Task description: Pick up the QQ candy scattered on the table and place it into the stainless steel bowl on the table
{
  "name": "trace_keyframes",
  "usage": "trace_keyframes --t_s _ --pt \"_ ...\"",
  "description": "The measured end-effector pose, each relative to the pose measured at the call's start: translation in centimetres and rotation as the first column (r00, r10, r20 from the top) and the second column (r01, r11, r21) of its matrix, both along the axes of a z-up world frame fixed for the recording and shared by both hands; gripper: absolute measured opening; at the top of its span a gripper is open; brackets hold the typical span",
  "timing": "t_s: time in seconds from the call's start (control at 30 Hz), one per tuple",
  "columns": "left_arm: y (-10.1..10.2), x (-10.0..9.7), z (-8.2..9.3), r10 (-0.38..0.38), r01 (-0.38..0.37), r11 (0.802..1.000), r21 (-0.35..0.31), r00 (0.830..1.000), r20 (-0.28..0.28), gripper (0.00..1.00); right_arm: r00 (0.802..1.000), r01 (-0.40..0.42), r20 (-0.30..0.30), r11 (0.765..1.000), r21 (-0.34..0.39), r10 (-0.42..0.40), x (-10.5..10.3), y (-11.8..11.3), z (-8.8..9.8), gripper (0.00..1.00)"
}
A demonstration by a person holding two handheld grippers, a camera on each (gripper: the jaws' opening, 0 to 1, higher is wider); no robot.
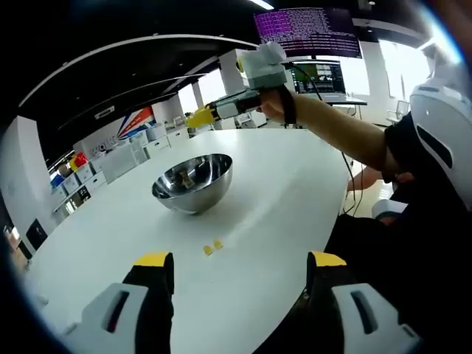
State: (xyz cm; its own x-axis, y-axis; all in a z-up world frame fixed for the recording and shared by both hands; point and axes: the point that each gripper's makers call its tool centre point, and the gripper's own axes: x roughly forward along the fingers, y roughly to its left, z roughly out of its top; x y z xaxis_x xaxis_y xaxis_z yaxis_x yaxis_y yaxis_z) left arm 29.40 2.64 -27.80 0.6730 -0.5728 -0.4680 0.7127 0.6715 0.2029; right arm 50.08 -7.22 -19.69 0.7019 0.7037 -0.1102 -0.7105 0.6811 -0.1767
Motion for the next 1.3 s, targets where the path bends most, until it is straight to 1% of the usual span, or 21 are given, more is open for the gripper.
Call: trace_keyframes --t_s 0.03,0.1,0.17,0.2,0.23,0.3,0.37,0.43,0.5,0.53,0.6,0.63,0.67,0.7,0.8,1.1,1.3 --pt "0.0 0.0 0.0 0.0 0.0 1.0 -0.001 1.0 -0.001 0.73 0.999 0.009 -0.032 1.0 -0.003 -0.009 0.5 -0.2 -1.0 0.04" --pt "0.0 0.0 -0.2 0.0 0.0 1.0 -0.005 1.0 -0.003 0.73 0.998 0.044 -0.052 0.999 -0.01 -0.045 1.7 -0.8 -2.4 0.04" --pt "0.0 0.1 -0.4 -0.001 0.001 1.0 -0.004 1.0 -0.008 0.73 0.994 0.05 -0.095 0.999 -0.007 -0.05 2.1 -0.9 -3.8 0.05" --pt "0.0 0.1 -0.4 -0.001 0.001 1.0 -0.004 1.0 -0.009 0.73 0.992 0.047 -0.118 0.999 0.006 -0.046 2.2 -0.8 -4.4 0.05" --pt "0.0 0.1 -0.5 -0.001 0.001 1.0 -0.004 1.0 -0.011 0.73 0.99 0.045 -0.132 0.999 0.009 -0.044 2.3 -0.8 -4.8 0.05" --pt "0.0 0.1 -0.6 -0.003 0.003 1.0 -0.005 1.0 -0.013 0.73 0.989 0.051 -0.14 0.999 0.002 -0.051 2.6 -0.9 -5.5 0.05" --pt "0.1 0.2 -0.6 -0.001 0.001 1.0 -0.007 1.0 -0.013 0.73 0.987 0.063 -0.145 0.998 -0.02 -0.065 2.9 -1.2 -6.3 0.05" --pt "0.1 0.2 -0.6 0.002 -0.002 1.0 -0.007 1.0 -0.014 0.73 0.986 0.069 -0.148 0.997 -0.033 -0.073 3.1 -1.5 -6.8 0.05" --pt "0.2 0.3 -0.7 0.003 -0.003 1.0 -0.006 1.0 -0.015 0.73 0.988 0.081 -0.124 0.995 -0.054 -0.087 3.3 -1.8 -6.9 0.06" --pt "0.2 0.3 -0.7 0.003 -0.003 1.0 -0.006 1.0 -0.015 0.73 0.988 0.081 -0.13 0.995 -0.058 -0.088 3.3 -1.9 -7.1 0.08" --pt "0.1 0.3 -0.7 0.002 -0.002 1.0 -0.008 1.0 -0.015 0.72 0.988 0.078 -0.132 0.996 -0.041 -0.083 3.3 -1.9 -7.0 0.23" --pt "0.1 0.3 -0.8 0.003 -0.003 1.0 -0.007 1.0 -0.016 0.72 0.989 0.077 -0.124 0.997 -0.026 -0.08 3.3 -1.9 -6.8 0.27" --pt "0.1 0.3 -0.8 0.003 -0.004 1.0 -0.004 1.0 -0.016 0.72 0.991 0.079 -0.111 0.997 -0.006 -0.079 3.4 -2.0 -6.5 0.27" --pt "0.1 0.3 -0.8 0.003 -0.003 1.0 -0.003 1.0 -0.016 0.72 0.99 0.086 -0.11 0.996 0.007 -0.085 3.4 -2.1 -6.3 0.25" --pt "0.1 0.3 -0.9 0.004 -0.004 1.0 -0.005 1.0 -0.019 0.72 0.987 0.098 -0.13 0.994 0.043 -0.092 3.4 -2.5 -6.0 0.24" --pt "0.0 0.2 -0.6 0.004 -0.004 1.0 -0.001 1.0 -0.012 0.72 0.986 0.11 -0.133 0.993 0.049 -0.103 3.3 -3.0 -6.0 0.24" --pt "-0.2 0.1 -0.6 0.002 -0.002 1.0 0.001 1.0 -0.013 0.72 0.989 0.112 -0.108 0.992 0.063 -0.105 2.9 -3.1 -5.1 0.24"
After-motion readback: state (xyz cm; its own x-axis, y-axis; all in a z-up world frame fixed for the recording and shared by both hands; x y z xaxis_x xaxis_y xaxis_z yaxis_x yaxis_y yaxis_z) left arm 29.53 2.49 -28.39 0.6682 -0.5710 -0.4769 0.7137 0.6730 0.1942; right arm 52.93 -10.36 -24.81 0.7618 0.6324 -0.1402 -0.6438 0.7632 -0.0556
